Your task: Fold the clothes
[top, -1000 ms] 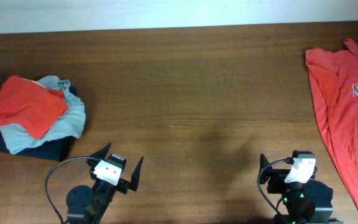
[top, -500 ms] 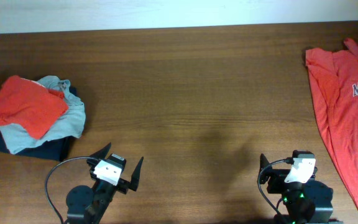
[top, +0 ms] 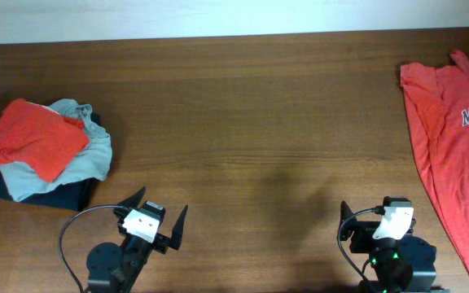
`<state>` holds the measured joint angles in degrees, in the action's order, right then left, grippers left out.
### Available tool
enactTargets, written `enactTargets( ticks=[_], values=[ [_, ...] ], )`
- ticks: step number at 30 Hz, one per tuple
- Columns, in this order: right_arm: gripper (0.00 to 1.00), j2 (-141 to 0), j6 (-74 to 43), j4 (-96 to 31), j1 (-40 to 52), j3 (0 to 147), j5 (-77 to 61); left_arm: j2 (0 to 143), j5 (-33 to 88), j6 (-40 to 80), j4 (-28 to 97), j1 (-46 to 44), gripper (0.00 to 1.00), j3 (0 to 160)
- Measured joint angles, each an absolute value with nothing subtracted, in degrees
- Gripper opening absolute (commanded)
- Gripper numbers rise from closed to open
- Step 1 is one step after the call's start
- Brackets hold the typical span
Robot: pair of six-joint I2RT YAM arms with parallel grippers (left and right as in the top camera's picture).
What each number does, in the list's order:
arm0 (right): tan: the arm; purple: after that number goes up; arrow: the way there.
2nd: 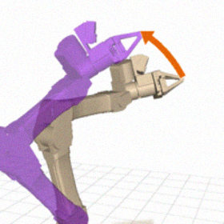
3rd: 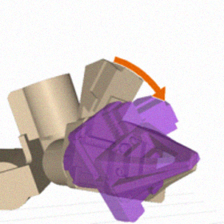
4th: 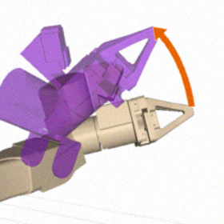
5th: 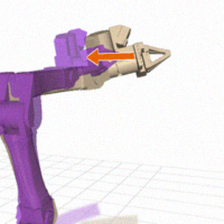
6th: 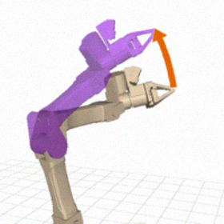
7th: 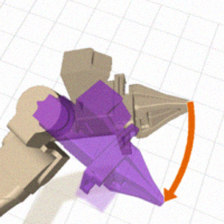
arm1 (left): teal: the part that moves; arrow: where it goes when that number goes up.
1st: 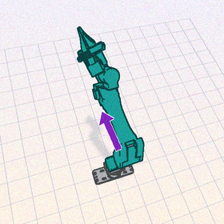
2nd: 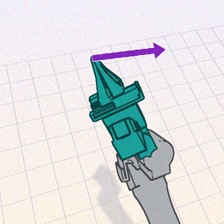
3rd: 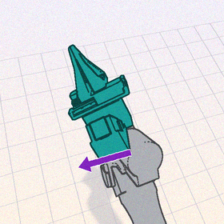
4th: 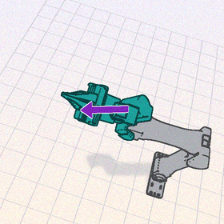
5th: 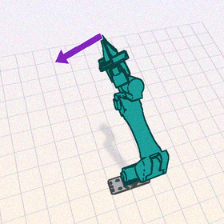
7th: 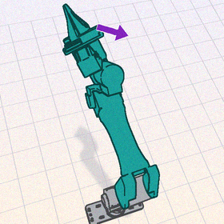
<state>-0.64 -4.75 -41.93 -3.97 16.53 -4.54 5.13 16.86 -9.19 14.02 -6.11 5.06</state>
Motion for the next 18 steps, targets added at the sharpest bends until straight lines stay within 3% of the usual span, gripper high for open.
enactTargets(
  ticks=[18],
  values=[
    [0.98,-0.64,-4.75,-41.06,-3.97,16.53,-6.17,5.13,12.95,-9.93,14.04,-6.11,0.99,5.06]
  ],
)
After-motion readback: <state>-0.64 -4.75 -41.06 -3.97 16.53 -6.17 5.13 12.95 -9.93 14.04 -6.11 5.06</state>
